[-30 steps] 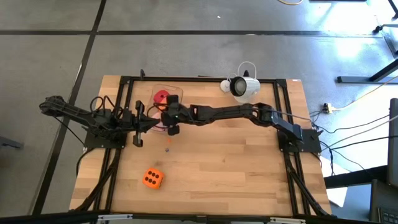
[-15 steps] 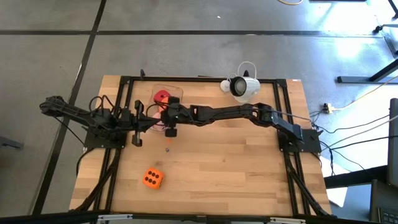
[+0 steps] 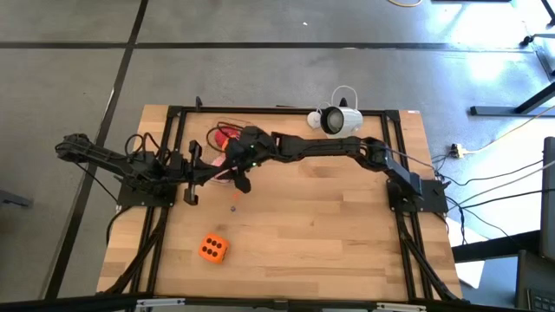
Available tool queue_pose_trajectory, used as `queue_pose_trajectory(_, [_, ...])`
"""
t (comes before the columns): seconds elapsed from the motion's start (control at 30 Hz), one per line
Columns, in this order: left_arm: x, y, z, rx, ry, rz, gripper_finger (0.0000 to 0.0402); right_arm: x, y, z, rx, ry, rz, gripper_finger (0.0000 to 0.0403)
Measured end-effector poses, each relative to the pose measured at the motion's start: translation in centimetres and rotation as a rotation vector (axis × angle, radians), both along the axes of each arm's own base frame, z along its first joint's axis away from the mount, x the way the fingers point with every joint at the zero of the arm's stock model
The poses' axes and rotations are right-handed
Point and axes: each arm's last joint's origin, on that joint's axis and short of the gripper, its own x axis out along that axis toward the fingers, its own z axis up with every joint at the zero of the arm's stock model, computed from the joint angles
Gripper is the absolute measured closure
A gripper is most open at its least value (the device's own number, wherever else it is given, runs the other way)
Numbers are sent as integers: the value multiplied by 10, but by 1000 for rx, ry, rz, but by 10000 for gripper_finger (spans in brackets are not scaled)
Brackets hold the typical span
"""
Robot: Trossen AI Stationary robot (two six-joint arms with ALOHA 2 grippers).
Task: Pick & Place Dice
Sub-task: Put the large orange die into the transparent bin
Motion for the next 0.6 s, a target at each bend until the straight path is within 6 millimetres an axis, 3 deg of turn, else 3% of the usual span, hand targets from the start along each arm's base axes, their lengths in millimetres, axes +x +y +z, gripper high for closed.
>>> queue_pose_trajectory(0.6, [-1, -4, 4, 1, -51, -139, 398, -19, 5, 36, 83, 23, 119, 273])
